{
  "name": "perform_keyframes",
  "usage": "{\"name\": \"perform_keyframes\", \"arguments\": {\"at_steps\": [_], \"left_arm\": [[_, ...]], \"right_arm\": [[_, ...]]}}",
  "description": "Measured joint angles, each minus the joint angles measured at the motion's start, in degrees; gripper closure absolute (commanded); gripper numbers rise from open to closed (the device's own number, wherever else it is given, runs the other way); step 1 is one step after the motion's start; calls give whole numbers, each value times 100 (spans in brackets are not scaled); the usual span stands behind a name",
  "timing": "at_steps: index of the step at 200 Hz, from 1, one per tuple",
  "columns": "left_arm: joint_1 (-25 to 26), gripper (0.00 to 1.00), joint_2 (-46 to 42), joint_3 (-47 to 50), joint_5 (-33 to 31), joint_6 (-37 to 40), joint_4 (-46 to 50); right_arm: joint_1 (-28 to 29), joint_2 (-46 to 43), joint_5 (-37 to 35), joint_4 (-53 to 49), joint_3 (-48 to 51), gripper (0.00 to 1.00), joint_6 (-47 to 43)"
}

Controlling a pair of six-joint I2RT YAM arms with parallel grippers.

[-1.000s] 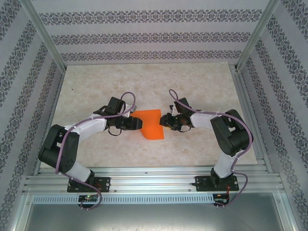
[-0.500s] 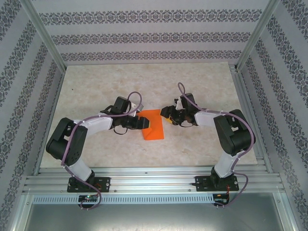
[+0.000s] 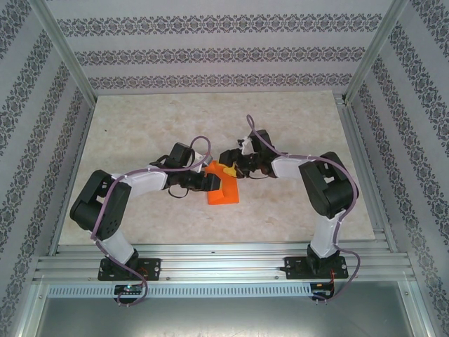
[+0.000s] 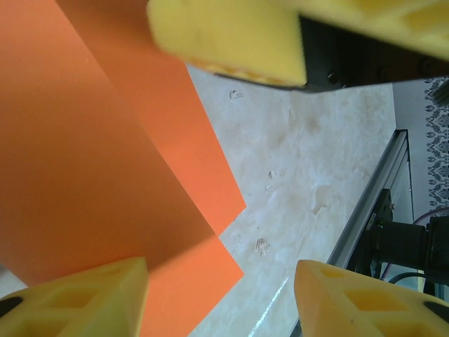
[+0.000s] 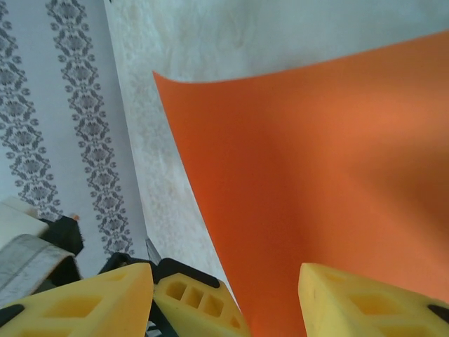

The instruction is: Fold a paper plane with a square sheet of paper (fold left side to right side)

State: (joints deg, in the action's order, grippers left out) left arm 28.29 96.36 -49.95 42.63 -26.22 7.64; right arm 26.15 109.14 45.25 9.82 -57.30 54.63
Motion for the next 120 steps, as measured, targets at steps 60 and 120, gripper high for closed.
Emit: {"name": "perform_keyframes", "arguments": {"at_steps": [60, 120], "left_arm": [[24, 41, 9, -83, 0, 0, -66], [66, 40, 35, -109, 20, 0, -79]], "right_arm": [[162, 304, 98, 271, -46, 64, 184], [162, 310, 133, 549, -35, 97, 251]]}}
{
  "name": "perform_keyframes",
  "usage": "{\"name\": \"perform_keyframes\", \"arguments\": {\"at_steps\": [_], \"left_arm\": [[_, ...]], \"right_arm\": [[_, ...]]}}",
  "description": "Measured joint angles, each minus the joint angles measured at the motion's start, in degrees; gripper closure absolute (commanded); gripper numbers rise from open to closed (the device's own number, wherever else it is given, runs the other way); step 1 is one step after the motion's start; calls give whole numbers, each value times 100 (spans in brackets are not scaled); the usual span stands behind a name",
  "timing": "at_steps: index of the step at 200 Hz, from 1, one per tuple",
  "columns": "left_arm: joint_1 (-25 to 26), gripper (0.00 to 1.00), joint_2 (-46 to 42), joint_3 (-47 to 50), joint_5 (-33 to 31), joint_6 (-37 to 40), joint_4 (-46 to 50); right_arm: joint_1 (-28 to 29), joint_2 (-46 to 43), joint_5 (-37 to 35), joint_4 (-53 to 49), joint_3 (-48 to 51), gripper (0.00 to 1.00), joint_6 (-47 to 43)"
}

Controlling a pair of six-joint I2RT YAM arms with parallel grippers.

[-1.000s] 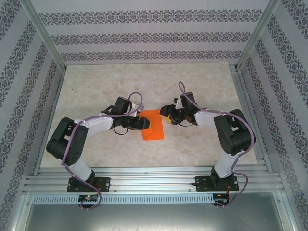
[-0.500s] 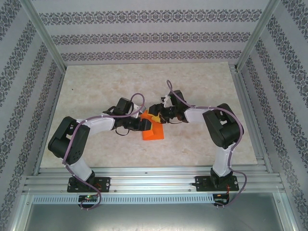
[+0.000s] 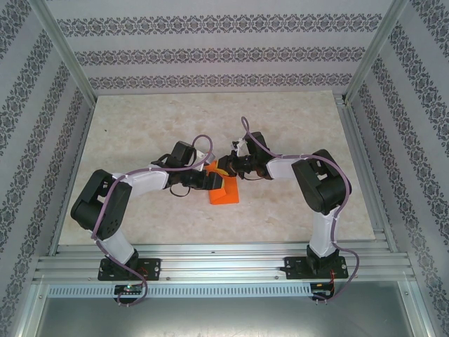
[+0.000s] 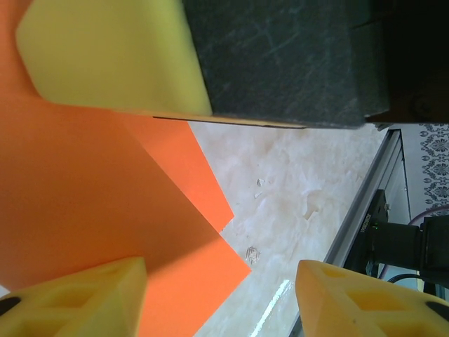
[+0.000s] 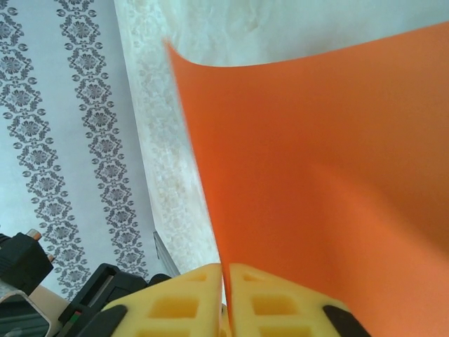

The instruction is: Fold a paper plane with a square sheet of paper (fold left side to right side)

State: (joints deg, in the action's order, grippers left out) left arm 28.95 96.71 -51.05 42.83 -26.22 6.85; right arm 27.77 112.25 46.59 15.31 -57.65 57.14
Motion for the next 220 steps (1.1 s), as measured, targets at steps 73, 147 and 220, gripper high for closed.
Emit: {"name": "perform_keyframes", "arguments": {"at_steps": [73, 147, 220], "left_arm": [[-4, 30, -782, 0, -291, 15, 232], [0, 30, -597, 142, -1510, -737, 450], [133, 34, 208, 105, -1818, -1318, 149]], "right_arm": [[-37, -79, -188, -420, 17, 100, -474], [-278, -302, -638, -1209, 142, 100, -1134], [-398, -323, -870, -1635, 168, 100, -1491]]}}
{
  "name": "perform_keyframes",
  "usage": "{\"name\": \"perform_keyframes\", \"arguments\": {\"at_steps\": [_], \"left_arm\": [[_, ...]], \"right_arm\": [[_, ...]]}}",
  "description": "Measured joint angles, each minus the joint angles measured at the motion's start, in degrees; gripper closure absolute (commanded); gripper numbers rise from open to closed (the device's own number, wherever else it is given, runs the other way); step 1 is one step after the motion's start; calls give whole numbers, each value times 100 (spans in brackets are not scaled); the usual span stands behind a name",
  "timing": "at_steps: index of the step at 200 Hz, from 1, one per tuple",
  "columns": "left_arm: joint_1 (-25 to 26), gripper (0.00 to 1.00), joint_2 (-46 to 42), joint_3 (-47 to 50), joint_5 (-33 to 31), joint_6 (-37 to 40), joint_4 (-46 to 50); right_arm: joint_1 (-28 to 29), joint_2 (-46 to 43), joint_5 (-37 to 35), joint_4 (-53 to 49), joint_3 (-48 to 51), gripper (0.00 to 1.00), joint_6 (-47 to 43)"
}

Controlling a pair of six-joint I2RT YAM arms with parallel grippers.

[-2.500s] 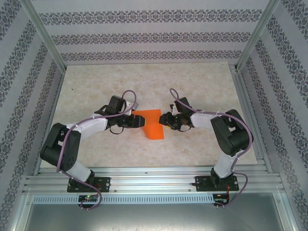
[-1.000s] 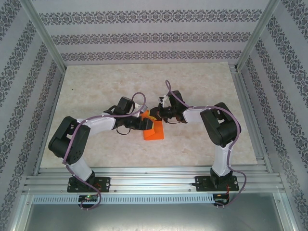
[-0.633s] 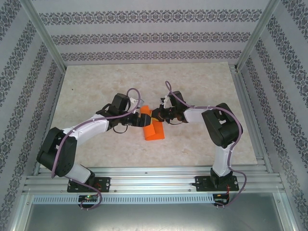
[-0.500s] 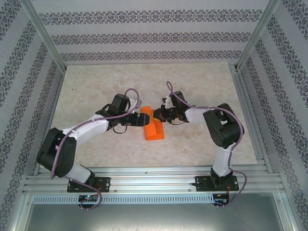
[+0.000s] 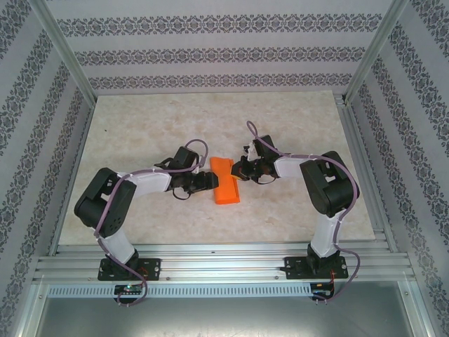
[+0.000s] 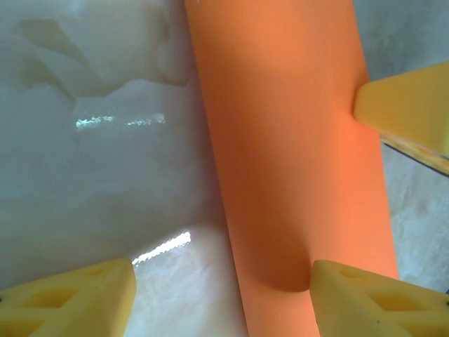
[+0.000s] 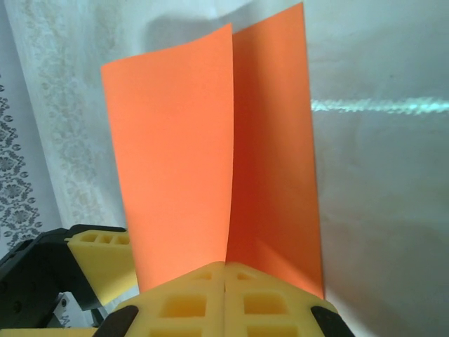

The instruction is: Fold a paper plane with a square sheet of paper (fold left side to right side)

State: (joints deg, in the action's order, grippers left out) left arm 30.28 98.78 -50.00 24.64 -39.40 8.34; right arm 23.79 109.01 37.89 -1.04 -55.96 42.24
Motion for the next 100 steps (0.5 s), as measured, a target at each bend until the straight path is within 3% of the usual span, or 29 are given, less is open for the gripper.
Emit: {"name": "perform_keyframes", "arguments": {"at_steps": [71, 100], "left_arm": [[136, 44, 223, -376, -382, -127, 466], [212, 44, 310, -562, -551, -131, 704]], "right_arm": [[-44, 0, -42, -116, 9, 100, -72], [-79, -2, -48, -153, 9, 91, -116]]}}
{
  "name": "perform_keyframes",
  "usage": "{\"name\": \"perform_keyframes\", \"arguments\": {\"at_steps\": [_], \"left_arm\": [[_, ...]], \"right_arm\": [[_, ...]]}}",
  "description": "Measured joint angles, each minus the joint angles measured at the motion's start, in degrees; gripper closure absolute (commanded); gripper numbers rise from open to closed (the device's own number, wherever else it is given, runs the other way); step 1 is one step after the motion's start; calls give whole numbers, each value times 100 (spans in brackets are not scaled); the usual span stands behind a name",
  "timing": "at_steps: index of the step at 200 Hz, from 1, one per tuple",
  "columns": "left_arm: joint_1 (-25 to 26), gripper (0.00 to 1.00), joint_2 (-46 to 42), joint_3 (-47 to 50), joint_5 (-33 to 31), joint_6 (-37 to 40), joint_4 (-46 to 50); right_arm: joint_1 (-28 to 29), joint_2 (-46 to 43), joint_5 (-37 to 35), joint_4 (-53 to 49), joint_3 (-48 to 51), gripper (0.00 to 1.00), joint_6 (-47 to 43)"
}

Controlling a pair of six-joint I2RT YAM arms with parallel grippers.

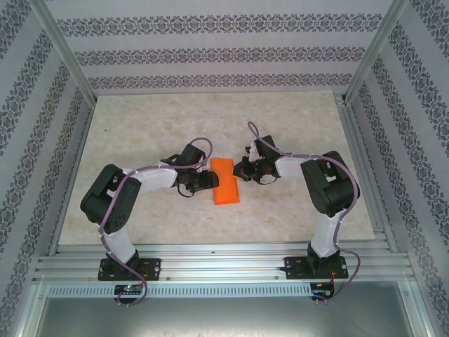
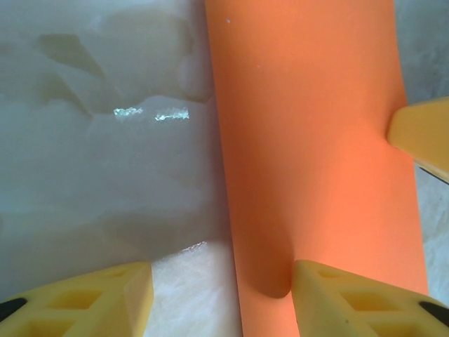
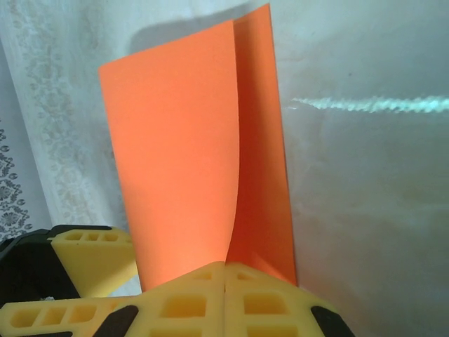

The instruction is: Fold a paper plane with a square sheet of paper (fold left side to right side)

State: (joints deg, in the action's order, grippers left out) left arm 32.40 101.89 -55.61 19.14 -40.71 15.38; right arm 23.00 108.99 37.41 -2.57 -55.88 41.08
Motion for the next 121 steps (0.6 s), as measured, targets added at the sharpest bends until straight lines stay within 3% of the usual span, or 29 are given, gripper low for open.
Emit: {"name": "perform_keyframes", "arguments": {"at_steps": [49, 121], "left_arm": [[127, 43, 136, -269, -260, -13, 341], [155, 40, 284, -555, -321, -57, 693]], "right_arm": [[-160, -142, -46, -68, 94, 69, -81], [-619, -839, -354, -476, 382, 67, -396]]}}
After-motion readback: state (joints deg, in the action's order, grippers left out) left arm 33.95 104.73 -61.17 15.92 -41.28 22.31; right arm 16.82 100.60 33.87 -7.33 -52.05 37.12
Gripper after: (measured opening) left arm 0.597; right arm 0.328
